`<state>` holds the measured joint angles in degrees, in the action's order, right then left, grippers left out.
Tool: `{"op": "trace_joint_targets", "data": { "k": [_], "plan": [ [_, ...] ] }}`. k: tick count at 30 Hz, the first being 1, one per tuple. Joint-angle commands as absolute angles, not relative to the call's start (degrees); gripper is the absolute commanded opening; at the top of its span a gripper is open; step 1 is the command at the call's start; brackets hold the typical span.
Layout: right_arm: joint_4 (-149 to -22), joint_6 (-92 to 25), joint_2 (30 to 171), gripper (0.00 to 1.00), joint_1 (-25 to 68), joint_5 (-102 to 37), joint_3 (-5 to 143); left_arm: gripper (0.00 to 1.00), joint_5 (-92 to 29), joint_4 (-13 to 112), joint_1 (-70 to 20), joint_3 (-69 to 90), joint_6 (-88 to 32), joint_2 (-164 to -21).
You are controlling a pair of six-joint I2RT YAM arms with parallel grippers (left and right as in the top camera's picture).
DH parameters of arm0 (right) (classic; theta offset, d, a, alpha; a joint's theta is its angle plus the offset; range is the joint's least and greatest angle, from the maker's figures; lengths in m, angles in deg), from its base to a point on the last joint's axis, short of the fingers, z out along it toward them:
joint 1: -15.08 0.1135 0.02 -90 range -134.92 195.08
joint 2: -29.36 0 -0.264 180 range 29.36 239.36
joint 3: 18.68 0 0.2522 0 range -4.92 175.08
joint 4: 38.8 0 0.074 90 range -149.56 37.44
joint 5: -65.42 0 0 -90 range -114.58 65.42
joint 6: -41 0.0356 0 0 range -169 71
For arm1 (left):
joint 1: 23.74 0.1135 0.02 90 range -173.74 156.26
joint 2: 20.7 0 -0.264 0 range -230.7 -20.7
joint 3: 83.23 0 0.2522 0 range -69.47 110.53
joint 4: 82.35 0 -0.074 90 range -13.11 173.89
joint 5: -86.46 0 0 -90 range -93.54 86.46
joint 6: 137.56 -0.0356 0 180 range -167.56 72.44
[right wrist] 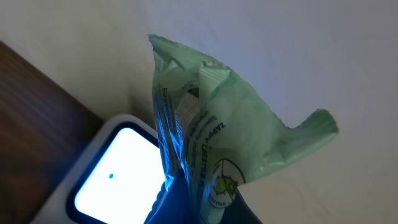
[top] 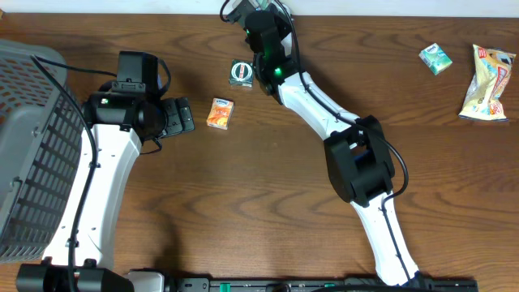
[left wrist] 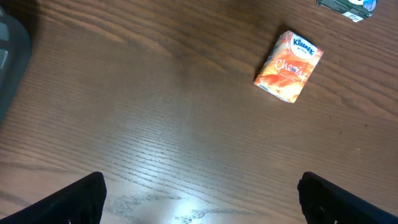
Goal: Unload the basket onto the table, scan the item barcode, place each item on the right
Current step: 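Lift the wipe pouch and hold it up to the scanner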
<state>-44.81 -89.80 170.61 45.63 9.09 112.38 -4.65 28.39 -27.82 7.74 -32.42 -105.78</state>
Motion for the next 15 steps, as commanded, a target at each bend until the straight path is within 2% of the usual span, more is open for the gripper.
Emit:
{"op": "trace_joint_targets", "data": {
  "k": [1, 9, 15],
  "plan": [
    [-44.4, -92.4, 171.5, 0.01, 44.9, 10.9, 113.1, 0.98, -3.9, 28.2, -27.8, 8.0, -32.7, -106.0],
    [-46.3, -92.4, 173.4, 0.01, 45.6, 8.6, 113.1, 0.98, -3.9, 28.2, -27.8, 8.0, -32.7, -106.1],
    [-41.5, -95.1, 173.4, 0.01, 45.2, 11.9, 113.1, 0.98, -3.9, 28.2, -27.8, 8.0, -32.7, -106.0]
  ]
}}
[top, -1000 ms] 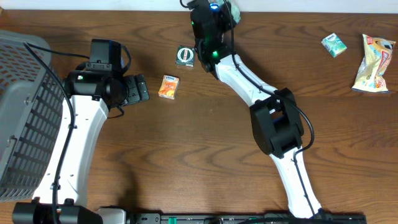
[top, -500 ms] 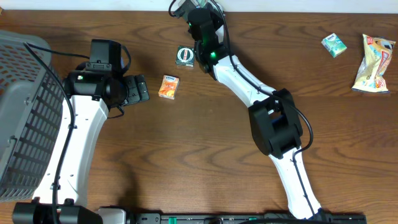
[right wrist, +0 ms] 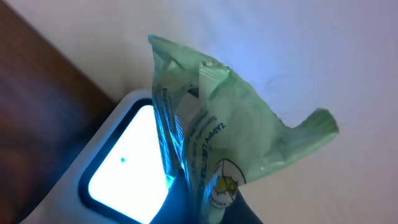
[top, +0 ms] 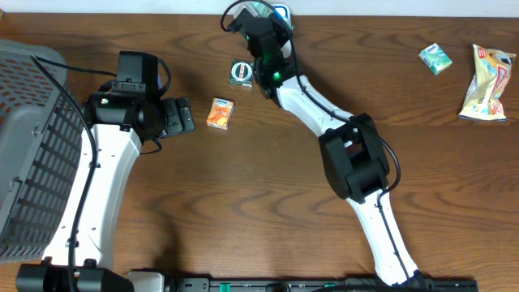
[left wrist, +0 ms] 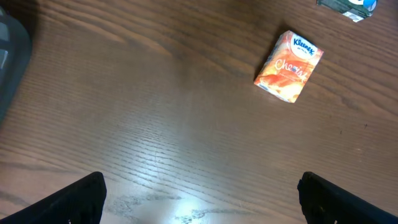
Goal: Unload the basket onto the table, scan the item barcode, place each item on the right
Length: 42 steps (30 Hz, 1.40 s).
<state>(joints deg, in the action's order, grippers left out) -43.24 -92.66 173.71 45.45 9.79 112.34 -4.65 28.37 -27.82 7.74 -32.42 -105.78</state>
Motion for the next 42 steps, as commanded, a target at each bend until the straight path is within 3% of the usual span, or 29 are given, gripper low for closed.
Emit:
{"op": "trace_joint_targets", "data": {
  "k": [1, 7, 15, 26, 31, 35, 40, 42],
  "plan": [
    [-41.0, -95.9, 173.4, 0.01, 45.0, 12.0, 113.1, 0.98, -3.9, 28.2, -27.8, 8.0, -32.7, -106.0],
    [-40.7, -95.7, 172.8, 0.01, 43.2, 13.3, 113.1, 0.98, -3.9, 28.2, -27.8, 8.0, -32.7, -106.0],
    [-50.0, -84.4, 163.6, 0.01, 37.8, 13.7, 113.1, 0.98, -3.9, 28.2, -27.8, 8.0, -32.7, -106.0],
    [-78.3, -67.7, 156.5, 0.01, 19.1, 18.4, 113.1, 0.98, -3.9, 28.2, -27.8, 8.0, -32.7, -106.1],
    [-90.0, -53.9, 157.0, 0.01, 8.4, 14.2, 113.1, 0.98, -3.9, 28.2, -27.8, 8.0, -32.7, -106.0],
    [-95.9, -51.9, 157.0, 0.17, 1.5, -2.8, 113.1, 0.98, -3.9, 28.2, -27.8, 8.0, -32.7, -106.0],
    [-98.3, -45.6, 157.0, 0.48, -5.6, -14.9, 112.5, 0.98, -3.9, 28.2, -27.8, 8.0, -32.7, -106.0],
    [-98.4, -45.6, 157.0, 0.51, -6.2, -16.6, 111.9, 0.98, -3.9, 28.2, -27.8, 8.0, -32.7, -106.0]
  ]
}}
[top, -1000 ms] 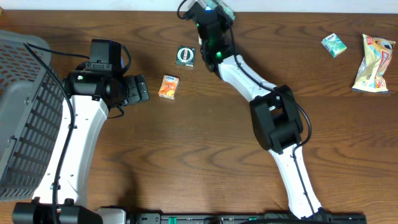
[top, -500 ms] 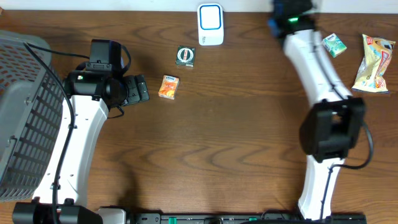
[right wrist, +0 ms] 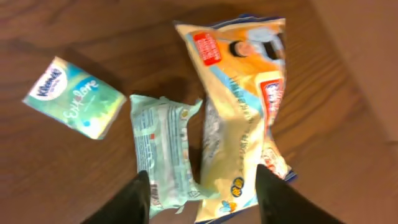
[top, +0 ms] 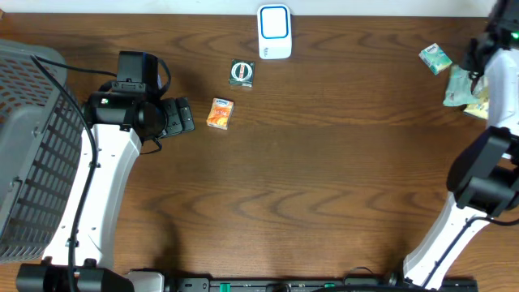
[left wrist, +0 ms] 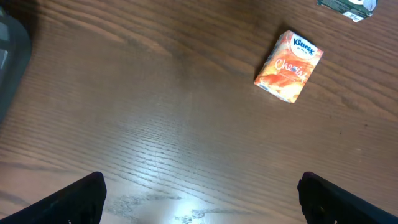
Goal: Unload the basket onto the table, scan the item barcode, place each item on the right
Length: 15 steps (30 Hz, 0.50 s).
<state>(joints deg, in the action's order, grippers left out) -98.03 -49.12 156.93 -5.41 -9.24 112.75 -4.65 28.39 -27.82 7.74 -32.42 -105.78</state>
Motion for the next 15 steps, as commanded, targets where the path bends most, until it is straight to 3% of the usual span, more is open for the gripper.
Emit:
{"op": "trace_joint_targets", "data": {
  "k": [1, 3, 6, 15],
  "plan": [
    [-98.4, -45.6, 157.0, 0.53, -6.2, -17.4, 111.6, 0.98, -3.9, 28.2, -27.8, 8.0, -32.7, -106.0],
    [-98.4, -45.6, 157.0, 0.64, -6.1, -22.5, 110.0, 0.98, -3.9, 28.2, -27.8, 8.0, -32.7, -106.0],
    [-98.4, -45.6, 157.0, 0.72, -5.4, -32.7, 108.0, 0.98, -3.9, 28.2, -27.8, 8.0, -32.7, -106.0],
    [-95.7, -45.7, 157.0, 0.63, 1.2, -58.2, 103.1, 0.98, -3.9, 28.2, -27.8, 8.0, -32.7, -106.0]
  ]
}}
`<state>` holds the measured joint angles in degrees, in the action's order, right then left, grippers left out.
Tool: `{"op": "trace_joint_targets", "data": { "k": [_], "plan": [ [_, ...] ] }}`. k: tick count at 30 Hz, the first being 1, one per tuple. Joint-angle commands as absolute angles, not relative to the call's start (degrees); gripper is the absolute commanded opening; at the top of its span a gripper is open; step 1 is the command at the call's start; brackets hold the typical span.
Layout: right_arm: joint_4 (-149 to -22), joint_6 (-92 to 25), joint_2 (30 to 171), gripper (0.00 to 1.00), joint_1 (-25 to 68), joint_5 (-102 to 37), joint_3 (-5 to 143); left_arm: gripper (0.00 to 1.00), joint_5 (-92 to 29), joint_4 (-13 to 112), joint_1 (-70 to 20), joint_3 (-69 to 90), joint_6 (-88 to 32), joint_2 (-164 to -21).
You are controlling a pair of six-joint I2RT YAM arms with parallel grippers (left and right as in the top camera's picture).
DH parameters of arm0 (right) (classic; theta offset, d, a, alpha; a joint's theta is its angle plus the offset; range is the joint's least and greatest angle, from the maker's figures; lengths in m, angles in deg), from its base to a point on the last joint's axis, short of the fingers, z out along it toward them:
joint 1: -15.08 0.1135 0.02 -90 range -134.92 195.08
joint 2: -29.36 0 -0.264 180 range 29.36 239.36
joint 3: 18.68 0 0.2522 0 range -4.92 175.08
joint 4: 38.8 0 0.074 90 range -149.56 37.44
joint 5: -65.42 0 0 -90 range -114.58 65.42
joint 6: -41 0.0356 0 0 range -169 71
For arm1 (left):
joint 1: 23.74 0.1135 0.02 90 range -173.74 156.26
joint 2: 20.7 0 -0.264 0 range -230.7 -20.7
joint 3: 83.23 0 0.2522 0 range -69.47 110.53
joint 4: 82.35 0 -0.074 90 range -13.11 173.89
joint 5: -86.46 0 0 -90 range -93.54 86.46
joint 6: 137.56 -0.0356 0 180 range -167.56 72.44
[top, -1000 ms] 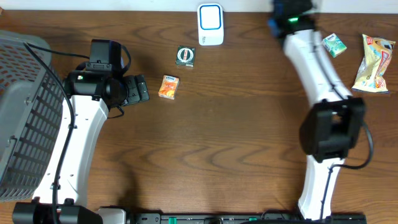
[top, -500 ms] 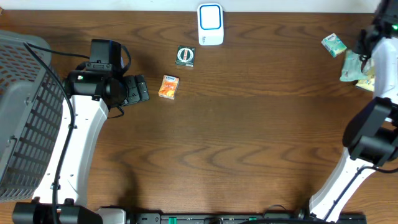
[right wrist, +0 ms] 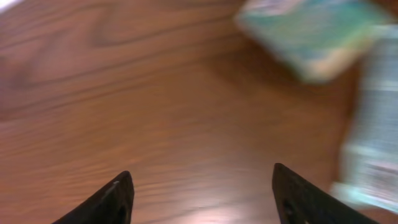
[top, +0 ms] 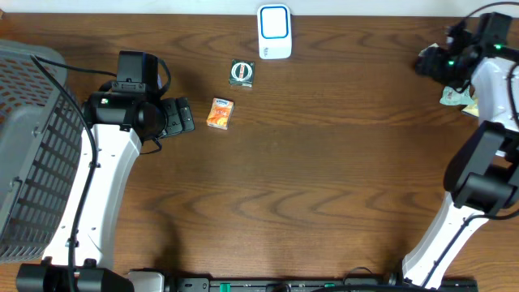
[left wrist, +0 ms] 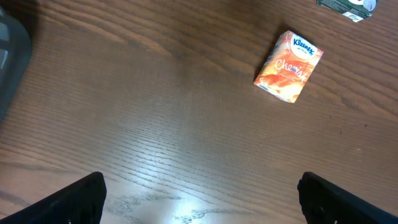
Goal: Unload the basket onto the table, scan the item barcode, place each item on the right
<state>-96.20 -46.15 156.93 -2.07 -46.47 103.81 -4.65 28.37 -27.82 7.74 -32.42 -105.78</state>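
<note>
The white scanner [top: 274, 21] with its blue screen stands at the table's back edge. A pale green packet [right wrist: 373, 143] lies at the far right next to a teal tissue pack [right wrist: 311, 37]; this view is blurred. My right gripper [right wrist: 205, 205] is open over bare wood just left of them, holding nothing; overhead it is at the back right [top: 427, 61]. An orange tissue pack [left wrist: 288, 65] lies ahead of my open, empty left gripper [left wrist: 202, 205], which hovers at the left [top: 180, 116].
A grey mesh basket [top: 32, 138] fills the left edge. A dark square item [top: 242, 73] lies between the orange pack and the scanner. A yellow snack bag [top: 470, 104] shows partly under my right arm at the far right.
My right gripper has turned and moved left, from over the green packet and yellow bag to bare wood. The packet now lies at the right edge of its view. Left arm unchanged.
My right gripper held the green packet up by the scanner at the back, then over its lit screen. Later it was at the far right with the packet lying beside the yellow bag, between parted fingers. Now it is open and off the packet.
</note>
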Motion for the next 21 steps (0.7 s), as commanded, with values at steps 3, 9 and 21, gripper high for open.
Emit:
{"op": "trace_joint_targets", "data": {
  "k": [3, 9, 21],
  "plan": [
    [-95.8, -45.6, 157.0, 0.63, 5.5, -59.7, 103.1, 0.98, -3.9, 28.2, -27.8, 8.0, -32.7, -106.0],
    [-95.4, -45.6, 157.0, 0.85, 16.0, -59.7, 103.1, 0.98, -3.9, 28.2, -27.8, 8.0, -32.7, -106.1],
    [-87.3, -31.1, 157.0, 0.75, 40.3, -36.0, 102.5, 0.98, -3.9, 28.2, -27.8, 8.0, -32.7, -106.0]
  ]
}}
